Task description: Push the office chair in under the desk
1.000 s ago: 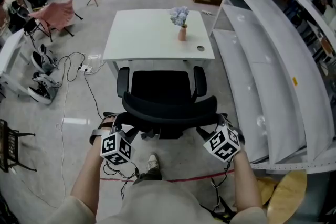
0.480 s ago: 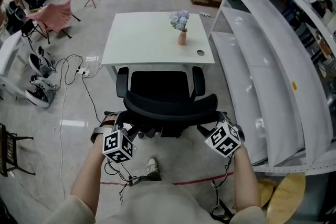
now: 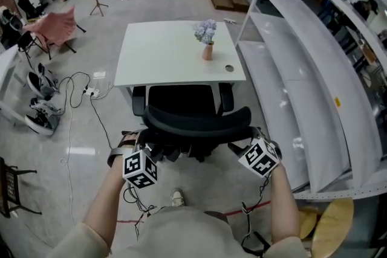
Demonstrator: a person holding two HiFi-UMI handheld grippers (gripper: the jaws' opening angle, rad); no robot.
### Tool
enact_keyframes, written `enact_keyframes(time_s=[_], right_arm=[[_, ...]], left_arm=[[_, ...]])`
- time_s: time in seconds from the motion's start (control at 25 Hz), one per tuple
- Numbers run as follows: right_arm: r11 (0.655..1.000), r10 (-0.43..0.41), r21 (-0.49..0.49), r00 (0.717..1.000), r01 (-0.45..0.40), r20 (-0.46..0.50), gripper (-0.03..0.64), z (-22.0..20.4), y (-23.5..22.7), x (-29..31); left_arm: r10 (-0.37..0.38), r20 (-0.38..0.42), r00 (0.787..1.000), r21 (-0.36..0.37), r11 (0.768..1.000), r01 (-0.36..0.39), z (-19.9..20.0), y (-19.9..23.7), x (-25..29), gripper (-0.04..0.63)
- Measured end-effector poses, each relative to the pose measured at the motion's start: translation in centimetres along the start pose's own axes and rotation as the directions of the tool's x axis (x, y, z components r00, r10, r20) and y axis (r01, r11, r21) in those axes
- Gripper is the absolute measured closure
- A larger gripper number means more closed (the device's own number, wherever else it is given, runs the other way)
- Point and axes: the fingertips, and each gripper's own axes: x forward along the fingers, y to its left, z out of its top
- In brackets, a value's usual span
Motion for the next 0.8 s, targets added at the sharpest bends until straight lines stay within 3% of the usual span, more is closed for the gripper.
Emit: enact_keyframes(time_s=[0.2,0.4,0.8], right_arm=[[1.0,0.009,0.002,1.0,-0.009,-0.012,0.385,0.9,-0.8,0.8],[1.0,0.003,-0.004,1.0,-0.003,-0.005,0.385,1.5,-1.5,1.4],[0.999,-0.019,-0.03,0.999,0.02,0.032,0.379,3.3,-4.3,3.7]], left_arm=[[0.021,0.017,1.0,0.015,1.0,-0.022,-0.4,1.3,0.5,0.35],[-0.009,0.008,1.0,0.0,1.0,0.009,-0.7,2.3,0.9,0.351],[0.036,-0.001,0.999,-0.004,0.999,-0.036,-1.3,5.2,2.5,0.348]])
